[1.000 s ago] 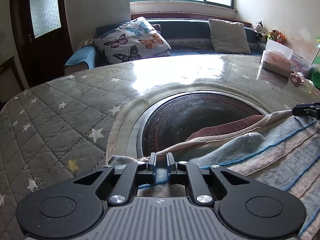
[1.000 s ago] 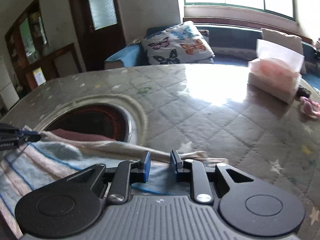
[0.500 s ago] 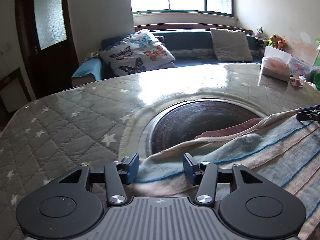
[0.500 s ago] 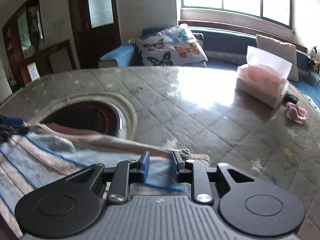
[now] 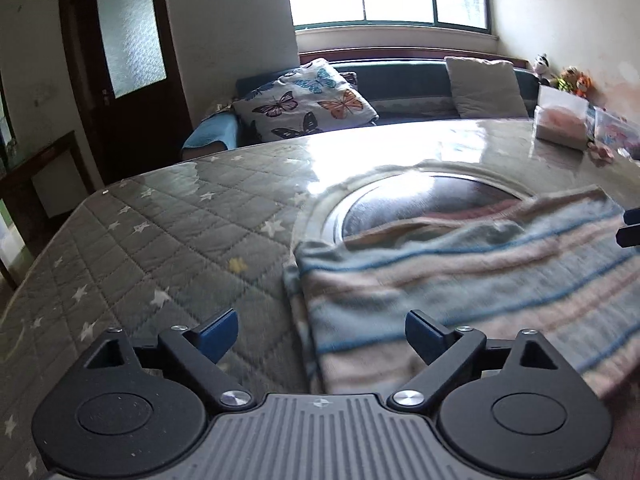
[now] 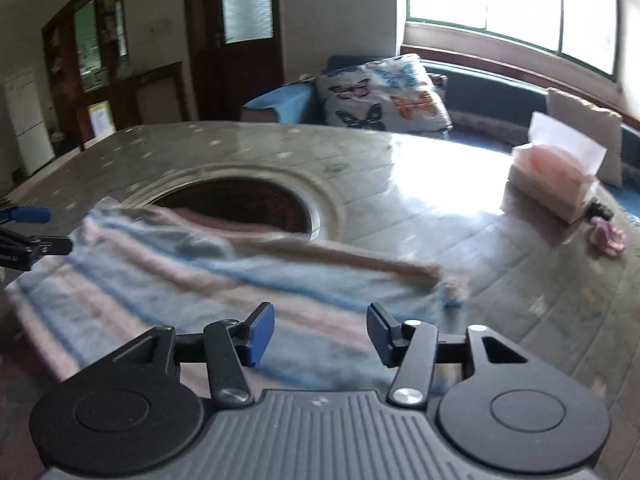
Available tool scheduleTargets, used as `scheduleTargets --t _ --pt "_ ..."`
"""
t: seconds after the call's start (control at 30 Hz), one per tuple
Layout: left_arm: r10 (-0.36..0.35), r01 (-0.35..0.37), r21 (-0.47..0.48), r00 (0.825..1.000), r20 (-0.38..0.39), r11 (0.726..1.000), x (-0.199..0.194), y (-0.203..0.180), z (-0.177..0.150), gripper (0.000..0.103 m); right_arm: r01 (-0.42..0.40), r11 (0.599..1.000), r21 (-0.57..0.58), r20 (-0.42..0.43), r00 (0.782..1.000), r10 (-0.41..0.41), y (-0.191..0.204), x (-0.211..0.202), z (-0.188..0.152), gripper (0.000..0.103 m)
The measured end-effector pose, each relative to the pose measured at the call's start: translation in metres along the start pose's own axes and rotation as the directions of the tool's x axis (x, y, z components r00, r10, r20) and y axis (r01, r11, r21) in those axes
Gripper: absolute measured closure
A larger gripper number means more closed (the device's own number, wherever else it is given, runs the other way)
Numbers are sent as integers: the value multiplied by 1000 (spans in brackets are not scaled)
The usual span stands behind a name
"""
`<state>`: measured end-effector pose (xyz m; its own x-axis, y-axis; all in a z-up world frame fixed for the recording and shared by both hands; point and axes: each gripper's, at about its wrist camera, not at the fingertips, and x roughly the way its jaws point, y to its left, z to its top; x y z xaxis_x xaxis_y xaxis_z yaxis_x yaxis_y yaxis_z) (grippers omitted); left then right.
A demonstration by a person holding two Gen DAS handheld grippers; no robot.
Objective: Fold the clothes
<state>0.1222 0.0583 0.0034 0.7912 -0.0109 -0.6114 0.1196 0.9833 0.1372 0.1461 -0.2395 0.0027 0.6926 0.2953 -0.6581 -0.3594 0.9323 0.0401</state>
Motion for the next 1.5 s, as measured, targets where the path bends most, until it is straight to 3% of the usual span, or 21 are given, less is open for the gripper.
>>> scheduleTargets --t 0.23,0.53,0.7,1.0,1.13,1.23,1.33,1.5 --pt "38 -39 -27 999 -19 999 -13 3 -27 2 -17 1000 -25 -15 1000 17 18 -22 -33 38" --pt "65 -67 -110 998 -27 992 -24 12 -40 3 10 1000 25 17 1000 -10 2 -50 -64 33" --pt "34 -38 -145 999 -28 989 -29 13 -44 9 36 999 40 13 999 -36 -5 -59 -73 30" --pt "-41 36 -166 999 -22 985 -35 9 -46 47 53 993 108 -5 999 -52 -19 -64 -80 31" --pt "-69 65 -168 997 -23 984 -38 6 -47 69 61 990 129 -5 998 -61 -23 -67 -81 48" --pt "-83 78 -160 996 -25 984 -40 3 -46 75 65 986 151 -5 998 -65 -27 -71 -82 71" --pt "-94 88 -161 995 -27 983 -43 3 -46 80 71 982 174 -7 997 -70 -33 -75 -84 87" --pt "-131 125 -141 991 -37 982 -54 -3 -51 83 94 978 186 -12 996 -93 -37 -80 -88 92"
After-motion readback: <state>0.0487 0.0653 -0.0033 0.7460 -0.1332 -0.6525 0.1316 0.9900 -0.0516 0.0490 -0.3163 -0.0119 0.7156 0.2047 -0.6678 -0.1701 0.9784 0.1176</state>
